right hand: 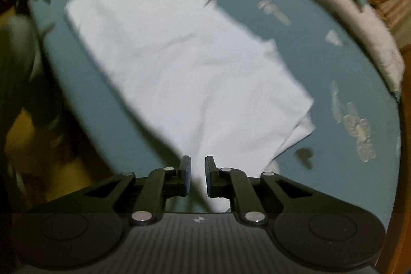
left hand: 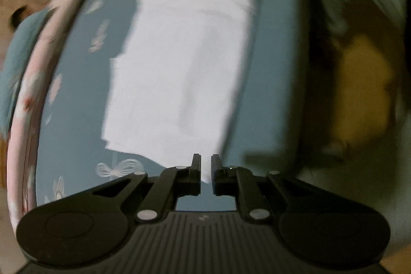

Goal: Fold clothes

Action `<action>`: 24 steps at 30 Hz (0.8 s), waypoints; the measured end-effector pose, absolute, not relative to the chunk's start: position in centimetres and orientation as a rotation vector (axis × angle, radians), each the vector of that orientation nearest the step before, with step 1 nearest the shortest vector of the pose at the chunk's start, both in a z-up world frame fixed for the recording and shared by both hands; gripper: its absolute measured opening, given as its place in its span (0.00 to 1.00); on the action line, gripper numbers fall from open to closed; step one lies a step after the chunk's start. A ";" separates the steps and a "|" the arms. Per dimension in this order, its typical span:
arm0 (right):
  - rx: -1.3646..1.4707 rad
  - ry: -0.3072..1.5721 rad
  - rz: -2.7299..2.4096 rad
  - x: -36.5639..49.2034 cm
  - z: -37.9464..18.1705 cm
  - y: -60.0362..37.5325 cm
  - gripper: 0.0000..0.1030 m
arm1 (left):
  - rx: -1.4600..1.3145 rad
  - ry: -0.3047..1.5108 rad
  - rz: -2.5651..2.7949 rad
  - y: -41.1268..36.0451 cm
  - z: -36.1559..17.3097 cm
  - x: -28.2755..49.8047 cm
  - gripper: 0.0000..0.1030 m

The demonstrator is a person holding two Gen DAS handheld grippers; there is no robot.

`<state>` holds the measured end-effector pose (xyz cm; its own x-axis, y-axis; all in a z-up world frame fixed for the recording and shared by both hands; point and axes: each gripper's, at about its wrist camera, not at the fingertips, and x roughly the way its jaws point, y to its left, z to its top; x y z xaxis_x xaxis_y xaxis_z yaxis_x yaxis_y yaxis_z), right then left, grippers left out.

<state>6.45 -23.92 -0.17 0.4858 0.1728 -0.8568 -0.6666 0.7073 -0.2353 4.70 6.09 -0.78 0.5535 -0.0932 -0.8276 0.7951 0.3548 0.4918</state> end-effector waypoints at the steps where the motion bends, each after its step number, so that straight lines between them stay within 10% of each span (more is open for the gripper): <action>1: -0.558 0.913 0.541 7.1 0.5 -24.1 0.15 | 0.993 0.795 -0.646 6.1 -0.1 4.9 0.11; 16: -0.255 0.956 0.480 6.8 -7.0 -26.2 0.27 | 0.603 0.944 -0.524 6.4 -6.5 10.9 0.21; 20: -0.194 0.858 0.425 7.4 -4.3 -27.6 0.35 | 0.556 0.842 -0.588 4.0 -3.3 11.0 0.44; 24: -0.069 0.834 0.310 9.2 -4.1 -29.9 0.36 | 0.512 0.746 -0.684 -0.2 -1.6 11.1 0.47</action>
